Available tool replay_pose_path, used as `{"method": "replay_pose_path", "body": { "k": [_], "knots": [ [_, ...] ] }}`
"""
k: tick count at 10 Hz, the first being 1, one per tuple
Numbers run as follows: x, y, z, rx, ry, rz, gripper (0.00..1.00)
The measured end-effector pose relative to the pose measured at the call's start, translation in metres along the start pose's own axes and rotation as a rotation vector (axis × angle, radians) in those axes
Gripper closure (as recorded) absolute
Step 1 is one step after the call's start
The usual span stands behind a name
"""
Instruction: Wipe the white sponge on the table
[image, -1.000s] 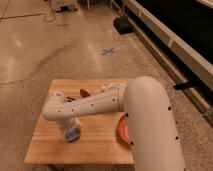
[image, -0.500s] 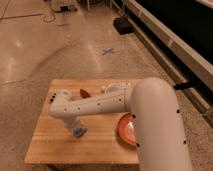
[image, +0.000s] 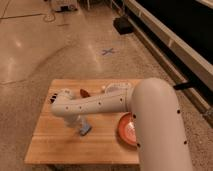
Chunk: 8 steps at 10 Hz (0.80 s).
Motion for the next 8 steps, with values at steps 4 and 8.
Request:
{"method": "replay_pose_path", "body": {
  "k": [4,8],
  "knots": [
    [0.001,-0.025,-0.002,0.009,0.007,-0.015,0.94],
    [-0.002,-0.011,-0.003,0.006,0.004,-0.007,0.84]
  ]
}}
